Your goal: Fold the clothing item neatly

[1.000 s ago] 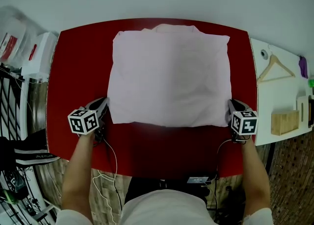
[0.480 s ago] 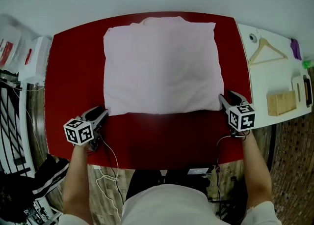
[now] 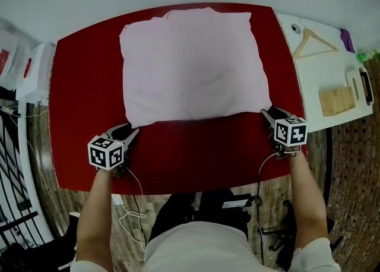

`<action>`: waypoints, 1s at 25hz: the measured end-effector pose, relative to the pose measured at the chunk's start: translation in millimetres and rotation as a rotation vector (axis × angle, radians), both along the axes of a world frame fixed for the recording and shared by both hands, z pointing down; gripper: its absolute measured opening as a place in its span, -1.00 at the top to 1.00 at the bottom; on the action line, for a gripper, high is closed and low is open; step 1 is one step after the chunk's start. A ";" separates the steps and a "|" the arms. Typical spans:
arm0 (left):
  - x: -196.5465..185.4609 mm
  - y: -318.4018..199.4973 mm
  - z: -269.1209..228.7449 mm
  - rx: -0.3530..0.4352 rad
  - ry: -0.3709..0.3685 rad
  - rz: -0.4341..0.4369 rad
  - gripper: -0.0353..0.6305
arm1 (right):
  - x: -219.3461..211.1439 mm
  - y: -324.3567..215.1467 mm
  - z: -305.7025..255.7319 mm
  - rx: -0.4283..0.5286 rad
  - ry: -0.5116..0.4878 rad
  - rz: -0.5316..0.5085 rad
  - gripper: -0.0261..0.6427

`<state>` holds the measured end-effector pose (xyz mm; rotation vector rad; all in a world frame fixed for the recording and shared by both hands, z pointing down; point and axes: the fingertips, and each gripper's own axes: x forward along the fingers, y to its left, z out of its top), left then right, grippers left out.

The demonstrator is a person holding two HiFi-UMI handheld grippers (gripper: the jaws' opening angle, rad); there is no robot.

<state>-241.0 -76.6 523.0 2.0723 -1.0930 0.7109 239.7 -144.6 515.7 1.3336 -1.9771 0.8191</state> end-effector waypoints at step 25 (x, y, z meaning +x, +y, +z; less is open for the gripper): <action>-43.5 1.9 -12.1 0.097 -0.021 -0.035 0.85 | 14.6 -4.9 -23.8 0.035 0.158 -0.009 0.78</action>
